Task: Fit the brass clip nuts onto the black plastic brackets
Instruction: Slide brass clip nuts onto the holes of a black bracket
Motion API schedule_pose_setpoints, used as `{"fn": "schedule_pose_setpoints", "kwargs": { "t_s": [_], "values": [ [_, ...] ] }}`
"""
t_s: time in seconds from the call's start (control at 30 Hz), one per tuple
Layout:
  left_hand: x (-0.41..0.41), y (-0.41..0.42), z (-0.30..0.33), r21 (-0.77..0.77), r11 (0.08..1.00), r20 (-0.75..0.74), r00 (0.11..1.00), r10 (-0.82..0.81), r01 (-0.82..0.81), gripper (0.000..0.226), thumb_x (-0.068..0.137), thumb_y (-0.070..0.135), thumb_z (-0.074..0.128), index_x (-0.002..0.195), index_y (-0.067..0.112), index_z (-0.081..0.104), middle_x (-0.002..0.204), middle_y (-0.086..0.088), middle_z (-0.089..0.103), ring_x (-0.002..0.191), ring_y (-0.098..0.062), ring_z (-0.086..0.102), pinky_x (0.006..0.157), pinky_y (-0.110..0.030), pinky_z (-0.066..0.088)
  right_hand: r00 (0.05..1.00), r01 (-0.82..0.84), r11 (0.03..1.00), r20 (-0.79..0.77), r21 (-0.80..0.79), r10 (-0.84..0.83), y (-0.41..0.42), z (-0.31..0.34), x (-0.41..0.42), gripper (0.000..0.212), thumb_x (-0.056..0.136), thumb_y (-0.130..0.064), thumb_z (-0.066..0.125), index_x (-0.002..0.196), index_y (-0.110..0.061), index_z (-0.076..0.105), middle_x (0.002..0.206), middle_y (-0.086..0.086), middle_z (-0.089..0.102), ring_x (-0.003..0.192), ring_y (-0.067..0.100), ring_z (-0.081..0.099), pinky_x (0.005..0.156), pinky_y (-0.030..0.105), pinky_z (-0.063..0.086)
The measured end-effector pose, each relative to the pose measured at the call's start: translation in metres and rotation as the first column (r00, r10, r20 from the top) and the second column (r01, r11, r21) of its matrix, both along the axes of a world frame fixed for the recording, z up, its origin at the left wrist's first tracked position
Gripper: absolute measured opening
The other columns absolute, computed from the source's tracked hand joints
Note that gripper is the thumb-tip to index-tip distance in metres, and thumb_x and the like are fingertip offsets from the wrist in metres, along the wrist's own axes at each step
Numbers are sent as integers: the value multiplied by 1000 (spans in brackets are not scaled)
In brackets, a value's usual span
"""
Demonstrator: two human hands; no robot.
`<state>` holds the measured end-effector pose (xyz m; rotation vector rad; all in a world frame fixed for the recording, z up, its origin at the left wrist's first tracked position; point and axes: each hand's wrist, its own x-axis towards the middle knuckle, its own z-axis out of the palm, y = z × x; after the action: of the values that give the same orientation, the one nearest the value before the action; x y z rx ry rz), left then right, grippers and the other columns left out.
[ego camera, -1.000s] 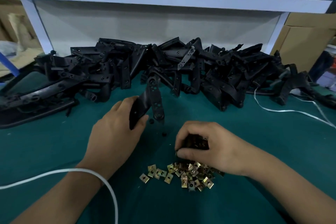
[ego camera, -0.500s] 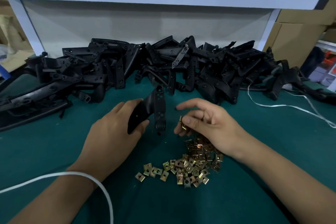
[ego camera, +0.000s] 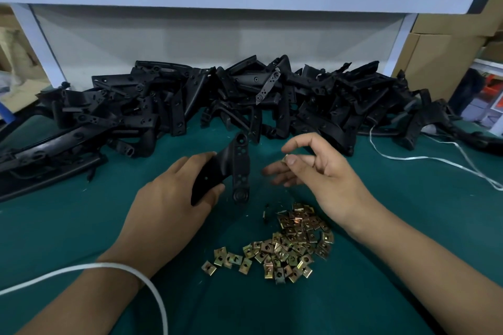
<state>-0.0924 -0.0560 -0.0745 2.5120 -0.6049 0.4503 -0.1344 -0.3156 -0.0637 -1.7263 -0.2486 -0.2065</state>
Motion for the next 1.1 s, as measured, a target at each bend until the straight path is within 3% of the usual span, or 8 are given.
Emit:
{"fn": "schedule_pose_setpoints", "kwargs": {
  "t_s": [0.2,0.33,0.5,0.67,0.83,1.1],
  "values": [
    [-2,-1,1,-16,999,-17,999,-46,46,52,93,56,57,142,43,44,122,22,58,102,-11,61,81,-40,56,999,-38,986,8,161,37,3,4,-3,23,105,-25,57,114,-4,59,108,14,80,91,32,78,79,33,62],
    [-6,-4,2,-23,998,8,998,-60,60,52,93,54,58,142,42,44,123,23,58,101,-8,61,79,-37,57,1000,3,971,-8,240,-1,7,6,-6,18,95,-32,70,99,-15,75,102,17,80,80,32,78,70,32,62],
    [-9,-7,2,-3,996,23,995,-93,93,61,91,50,57,149,47,37,121,23,57,95,-10,64,73,-35,57,998,-13,933,-51,361,33,17,4,-5,17,93,-22,72,101,-9,78,98,17,79,77,28,77,68,31,62],
    [-10,-10,2,28,992,37,991,-126,125,76,92,46,62,155,59,20,110,22,56,83,-10,64,65,-38,59,998,45,930,-52,364,-28,22,4,-5,20,97,-18,68,105,0,72,94,19,80,75,28,78,66,31,62],
    [-8,-9,1,34,992,58,990,-126,125,75,93,49,60,155,59,20,110,22,57,84,-12,65,65,-39,60,999,18,930,-48,367,0,22,4,-7,21,99,-13,66,109,5,70,98,22,79,79,30,79,69,32,62],
    [-10,-9,2,26,987,46,986,-159,158,77,94,49,57,154,63,12,104,19,56,78,-13,62,62,-39,58,999,43,936,-40,351,-31,24,4,-7,11,99,-11,67,103,-2,72,92,17,80,74,26,78,65,30,61]
  ]
}}
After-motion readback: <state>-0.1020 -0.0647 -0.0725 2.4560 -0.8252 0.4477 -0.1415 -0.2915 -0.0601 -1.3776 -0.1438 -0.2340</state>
